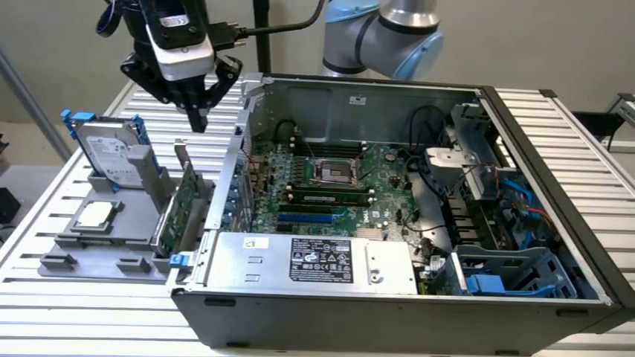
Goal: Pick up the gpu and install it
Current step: 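Reach for the gpu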
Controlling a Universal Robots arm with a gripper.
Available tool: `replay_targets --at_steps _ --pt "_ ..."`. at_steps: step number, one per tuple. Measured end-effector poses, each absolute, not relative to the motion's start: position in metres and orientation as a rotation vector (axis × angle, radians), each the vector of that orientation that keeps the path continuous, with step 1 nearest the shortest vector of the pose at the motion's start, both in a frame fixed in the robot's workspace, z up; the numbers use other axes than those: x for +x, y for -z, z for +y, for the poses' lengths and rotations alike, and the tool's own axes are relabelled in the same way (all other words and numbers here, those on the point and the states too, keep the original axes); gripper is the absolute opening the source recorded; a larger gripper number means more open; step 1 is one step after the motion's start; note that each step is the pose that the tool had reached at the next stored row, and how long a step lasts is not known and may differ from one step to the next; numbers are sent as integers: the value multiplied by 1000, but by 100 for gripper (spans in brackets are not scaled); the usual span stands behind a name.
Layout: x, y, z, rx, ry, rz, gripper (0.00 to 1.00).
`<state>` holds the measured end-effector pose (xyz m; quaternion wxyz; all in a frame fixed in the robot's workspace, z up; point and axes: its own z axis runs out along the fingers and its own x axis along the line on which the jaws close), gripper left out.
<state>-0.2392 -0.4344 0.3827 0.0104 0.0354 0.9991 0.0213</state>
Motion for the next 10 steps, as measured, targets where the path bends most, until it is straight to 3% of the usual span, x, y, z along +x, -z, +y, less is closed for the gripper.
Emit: replay_targets --at_steps 10 --pt "-284 -375 -436 110 -55 3118 11"
